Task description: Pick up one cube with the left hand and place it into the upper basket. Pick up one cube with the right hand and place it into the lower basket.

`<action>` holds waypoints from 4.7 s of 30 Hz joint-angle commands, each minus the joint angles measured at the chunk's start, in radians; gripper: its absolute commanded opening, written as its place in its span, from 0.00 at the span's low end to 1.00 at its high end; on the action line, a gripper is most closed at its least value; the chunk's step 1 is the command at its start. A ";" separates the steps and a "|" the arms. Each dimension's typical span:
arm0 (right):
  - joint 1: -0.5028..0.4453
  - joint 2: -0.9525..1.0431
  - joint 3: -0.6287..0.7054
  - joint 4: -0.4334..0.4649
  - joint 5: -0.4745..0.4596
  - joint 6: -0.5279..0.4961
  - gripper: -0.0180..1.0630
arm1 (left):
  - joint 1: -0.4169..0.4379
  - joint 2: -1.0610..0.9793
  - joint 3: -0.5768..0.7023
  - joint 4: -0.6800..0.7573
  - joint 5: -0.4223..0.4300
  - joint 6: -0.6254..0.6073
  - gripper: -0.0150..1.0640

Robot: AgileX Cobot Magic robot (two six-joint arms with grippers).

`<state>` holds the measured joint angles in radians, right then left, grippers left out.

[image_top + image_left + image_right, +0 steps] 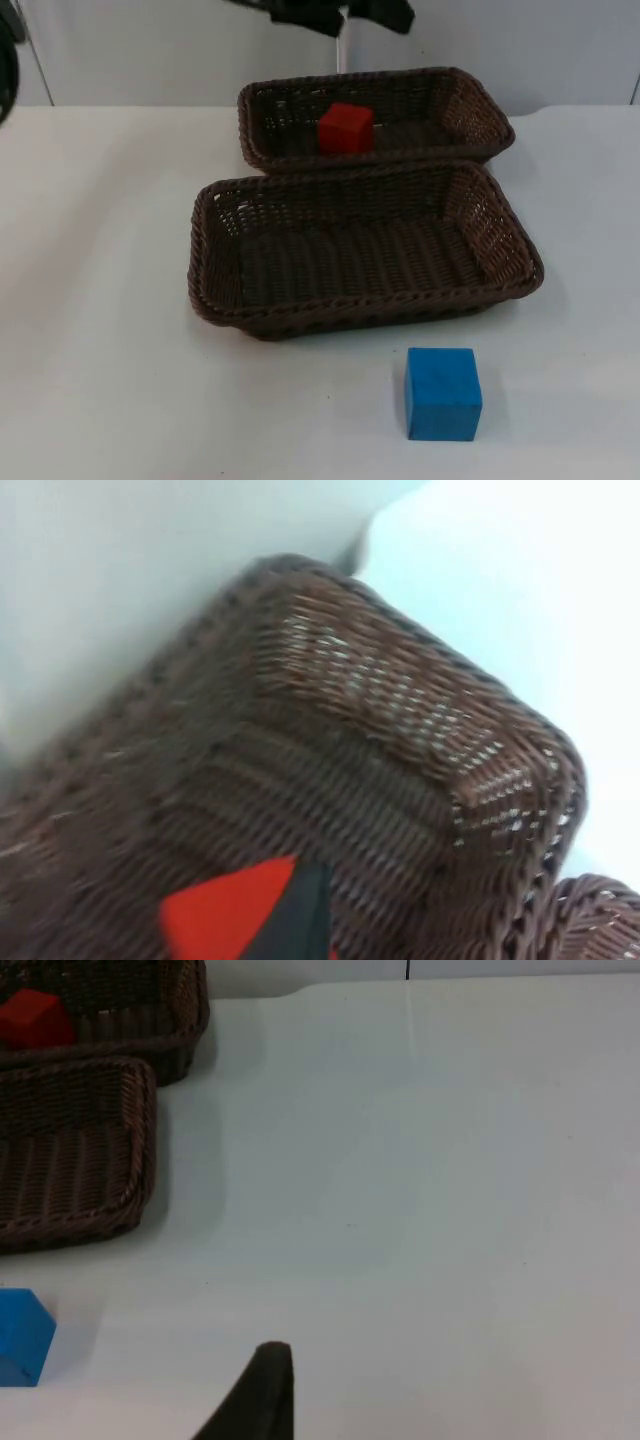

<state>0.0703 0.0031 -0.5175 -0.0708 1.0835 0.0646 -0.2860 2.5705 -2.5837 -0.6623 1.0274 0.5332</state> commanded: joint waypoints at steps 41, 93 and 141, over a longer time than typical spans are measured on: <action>-0.005 -0.003 0.001 0.001 -0.005 -0.008 0.98 | -0.005 -0.527 0.429 0.448 0.077 -0.333 0.85; -0.005 -0.003 0.001 0.001 -0.005 -0.008 0.98 | -0.003 -1.646 1.757 0.465 -0.467 -0.336 0.85; -0.005 -0.003 0.001 0.006 -0.007 -0.003 0.98 | -0.003 -2.083 2.016 0.565 -0.383 -0.392 0.85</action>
<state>0.0703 0.0031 -0.5175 -0.0708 1.0835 0.0646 -0.2860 0.4928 -0.5718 -0.1014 0.6467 0.1482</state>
